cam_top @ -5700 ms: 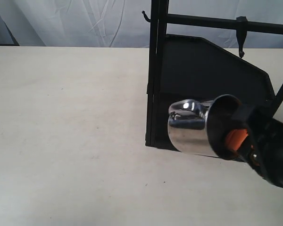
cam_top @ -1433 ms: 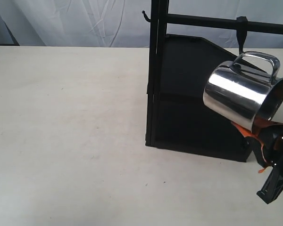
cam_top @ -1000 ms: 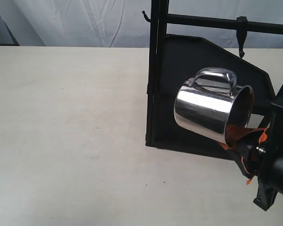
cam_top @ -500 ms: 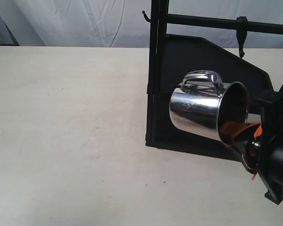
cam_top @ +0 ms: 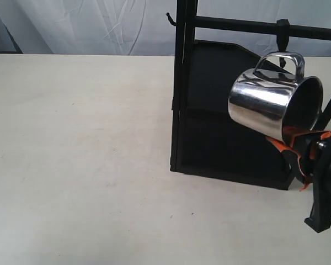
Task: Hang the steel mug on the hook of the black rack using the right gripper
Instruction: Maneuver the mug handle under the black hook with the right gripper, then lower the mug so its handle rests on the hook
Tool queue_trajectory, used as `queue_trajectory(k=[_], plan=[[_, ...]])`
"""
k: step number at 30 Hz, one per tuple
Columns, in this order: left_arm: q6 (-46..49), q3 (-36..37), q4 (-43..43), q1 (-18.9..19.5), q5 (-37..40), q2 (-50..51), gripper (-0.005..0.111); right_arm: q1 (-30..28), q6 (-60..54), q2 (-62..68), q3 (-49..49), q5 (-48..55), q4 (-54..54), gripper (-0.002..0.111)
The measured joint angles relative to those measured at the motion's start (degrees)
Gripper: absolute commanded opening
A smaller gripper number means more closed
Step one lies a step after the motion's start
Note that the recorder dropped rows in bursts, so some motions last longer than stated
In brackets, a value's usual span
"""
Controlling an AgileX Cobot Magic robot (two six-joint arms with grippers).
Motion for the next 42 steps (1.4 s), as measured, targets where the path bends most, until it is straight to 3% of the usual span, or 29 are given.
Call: queue_trajectory(k=[27,33,42], plan=[[0.00,0.00,0.00,0.00,0.00,0.00,0.002,0.00,6.05,3.09,1.58,-4.42,1.76,-0.001],[0.00,0.00,0.00,0.00,0.00,0.00,0.002,0.00,-1.51,3.83,2.06,-7.99,0.62,-0.001],[0.00,0.00,0.00,0.00,0.00,0.00,0.002,0.00,-2.39,3.83,2.19,-8.65,1.10,-0.001]])
